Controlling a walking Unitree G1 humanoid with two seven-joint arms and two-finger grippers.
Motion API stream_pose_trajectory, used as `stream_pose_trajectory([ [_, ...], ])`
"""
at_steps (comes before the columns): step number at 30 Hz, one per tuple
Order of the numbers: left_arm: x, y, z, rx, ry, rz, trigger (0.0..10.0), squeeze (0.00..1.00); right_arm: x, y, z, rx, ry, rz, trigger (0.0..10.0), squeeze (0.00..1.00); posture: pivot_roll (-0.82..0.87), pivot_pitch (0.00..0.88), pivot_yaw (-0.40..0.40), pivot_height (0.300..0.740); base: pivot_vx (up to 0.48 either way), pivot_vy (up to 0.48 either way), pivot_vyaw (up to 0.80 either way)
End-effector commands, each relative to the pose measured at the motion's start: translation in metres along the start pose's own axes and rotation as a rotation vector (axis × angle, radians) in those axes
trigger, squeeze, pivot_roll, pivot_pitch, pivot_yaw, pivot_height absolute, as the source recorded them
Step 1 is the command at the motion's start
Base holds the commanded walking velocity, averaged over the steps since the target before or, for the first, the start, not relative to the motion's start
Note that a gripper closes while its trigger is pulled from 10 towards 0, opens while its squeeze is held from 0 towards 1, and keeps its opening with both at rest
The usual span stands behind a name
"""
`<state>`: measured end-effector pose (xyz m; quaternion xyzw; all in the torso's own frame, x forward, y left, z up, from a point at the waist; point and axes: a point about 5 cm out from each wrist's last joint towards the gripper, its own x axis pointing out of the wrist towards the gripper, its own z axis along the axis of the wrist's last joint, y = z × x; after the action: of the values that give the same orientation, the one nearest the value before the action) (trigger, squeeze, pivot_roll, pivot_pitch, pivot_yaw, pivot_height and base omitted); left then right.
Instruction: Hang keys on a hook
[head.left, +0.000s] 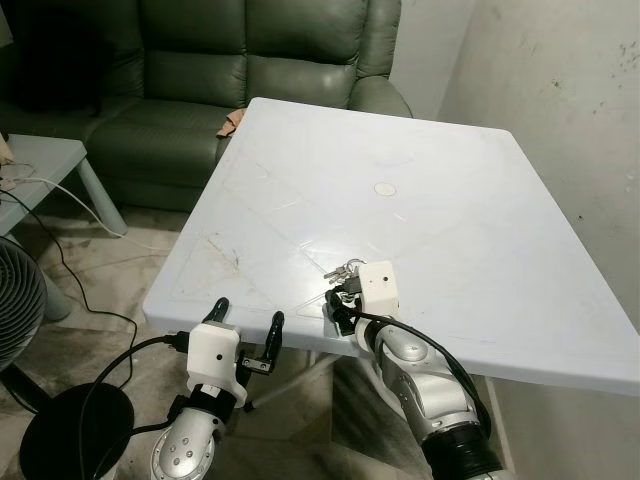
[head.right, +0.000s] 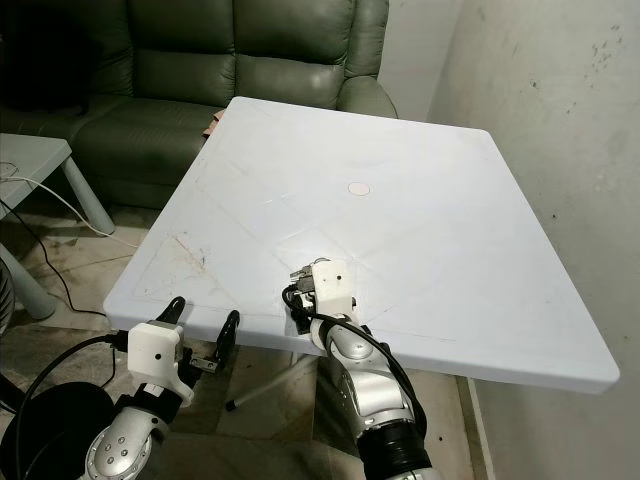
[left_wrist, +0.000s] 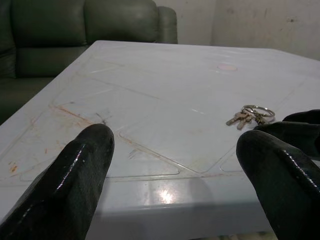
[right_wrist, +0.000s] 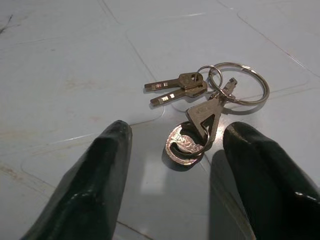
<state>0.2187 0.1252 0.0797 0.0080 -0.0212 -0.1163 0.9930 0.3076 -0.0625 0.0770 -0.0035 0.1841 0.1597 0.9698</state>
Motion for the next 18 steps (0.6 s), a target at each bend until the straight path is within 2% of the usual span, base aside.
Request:
stream_pose_trajectory([
  [1, 0.0013, -0.0009, 0.0045, 0.005, -0.011, -0.001, 10.0, 0.0, 0.0002, 0.0009, -0.0033, 0.001, 0.022, -0.007, 0.4, 0.0, -0.01, 0.0, -0.078, 0.74, 0.0, 0.0, 0.0],
  [10, 0.0002, -0.0007, 0.0044, 0.005, -0.008, 0.003, 10.0, 0.0, 0.0009, 0.0017, -0.0028, 0.011, 0.028, -0.014, 1.1, 0.0, -0.01, 0.0, -0.08, 0.74, 0.0, 0.0, 0.0],
  [11, 0.0001, -0.0007, 0.0045, 0.005, -0.008, 0.003, 10.0, 0.0, 0.0011, 0.0019, -0.0025, 0.012, 0.028, -0.014, 1.1, 0.0, -0.01, 0.0, -0.08, 0.74, 0.0, 0.0, 0.0],
  [12, 0.0, -0.0008, 0.0044, 0.004, -0.007, 0.004, 10.0, 0.0, 0.0014, 0.0027, -0.0022, 0.012, 0.027, -0.014, 0.4, 0.0, -0.01, 0.0, -0.079, 0.74, 0.0, 0.0, 0.0],
  [18, -0.0001, -0.0008, 0.0047, 0.005, -0.008, 0.005, 10.0, 0.0, 0.0019, 0.0041, -0.0023, 0.017, 0.031, -0.014, 0.4, 0.0, -0.01, 0.0, -0.079, 0.74, 0.0, 0.0, 0.0],
])
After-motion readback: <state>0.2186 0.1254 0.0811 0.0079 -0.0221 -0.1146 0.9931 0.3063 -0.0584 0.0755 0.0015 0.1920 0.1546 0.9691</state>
